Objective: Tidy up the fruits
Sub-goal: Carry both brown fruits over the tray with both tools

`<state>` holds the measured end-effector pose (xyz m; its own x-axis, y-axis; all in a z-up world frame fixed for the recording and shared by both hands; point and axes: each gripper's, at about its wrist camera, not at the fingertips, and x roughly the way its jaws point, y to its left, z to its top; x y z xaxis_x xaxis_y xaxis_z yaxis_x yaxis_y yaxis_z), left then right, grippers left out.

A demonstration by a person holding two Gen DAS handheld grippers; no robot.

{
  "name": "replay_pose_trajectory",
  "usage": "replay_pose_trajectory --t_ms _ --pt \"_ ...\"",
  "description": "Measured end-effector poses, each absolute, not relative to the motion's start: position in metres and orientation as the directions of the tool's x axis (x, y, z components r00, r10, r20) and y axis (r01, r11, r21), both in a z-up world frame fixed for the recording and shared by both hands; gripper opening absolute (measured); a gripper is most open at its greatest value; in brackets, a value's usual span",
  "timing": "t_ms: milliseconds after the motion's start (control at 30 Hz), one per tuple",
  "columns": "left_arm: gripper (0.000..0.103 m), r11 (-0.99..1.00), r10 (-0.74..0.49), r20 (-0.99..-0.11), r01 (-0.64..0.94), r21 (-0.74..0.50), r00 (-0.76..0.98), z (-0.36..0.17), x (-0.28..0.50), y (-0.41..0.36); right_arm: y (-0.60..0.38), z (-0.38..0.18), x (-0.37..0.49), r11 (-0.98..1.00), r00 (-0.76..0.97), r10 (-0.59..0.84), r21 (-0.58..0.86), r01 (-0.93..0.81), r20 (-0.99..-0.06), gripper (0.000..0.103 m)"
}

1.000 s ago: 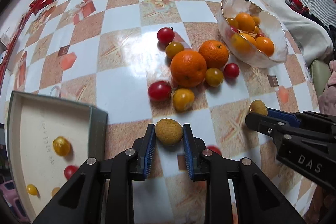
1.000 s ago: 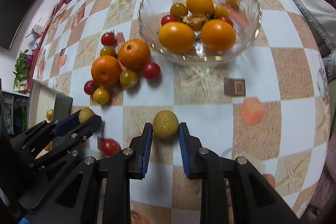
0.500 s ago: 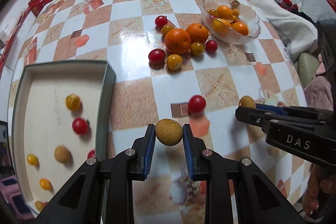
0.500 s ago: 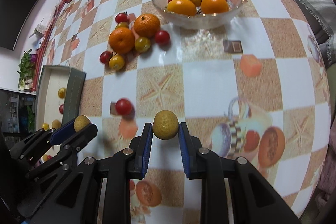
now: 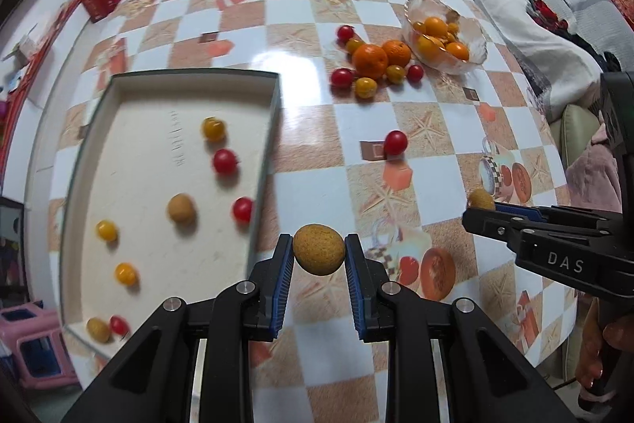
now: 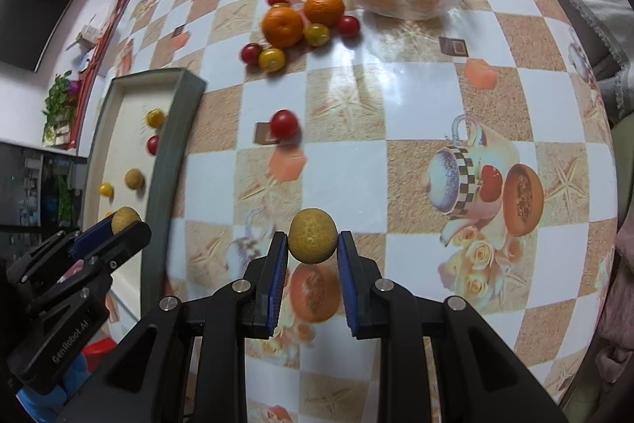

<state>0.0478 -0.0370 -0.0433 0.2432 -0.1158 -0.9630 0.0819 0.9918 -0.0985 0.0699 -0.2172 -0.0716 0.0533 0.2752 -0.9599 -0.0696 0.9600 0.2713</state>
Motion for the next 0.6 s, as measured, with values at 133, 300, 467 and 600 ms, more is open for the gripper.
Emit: replay_pose_trajectory --t_ms 133,300,467,600 --pt "0.027 0.995 -0.096 -0.962 0.026 -0.092 0.255 -0.03 0.039 -0.023 -0.208 -0.057 0.067 0.956 0.055 0.278 0.27 -0.118 -0.959 0.028" --pt "0.027 0.996 -0.055 -0.958 -0.05 -0.072 0.281 -0.01 0.021 -0.003 -0.198 -0.041 0.064 0.939 0.051 0.31 0.297 -0.176 -0.949 0.028" --pt "0.027 0.988 -0.052 -0.956 -0.126 -0.092 0.29 0.0 0.001 0.025 -0.183 -0.027 0.057 0.925 0.049 0.313 0.292 -0.244 -0.949 0.028" --pt "0.027 0.987 -0.073 -0.951 -0.112 -0.112 0.302 0.002 -0.006 0.053 -0.172 -0.018 0.053 0.936 0.071 0.293 0.271 -0.224 -0.953 0.028"
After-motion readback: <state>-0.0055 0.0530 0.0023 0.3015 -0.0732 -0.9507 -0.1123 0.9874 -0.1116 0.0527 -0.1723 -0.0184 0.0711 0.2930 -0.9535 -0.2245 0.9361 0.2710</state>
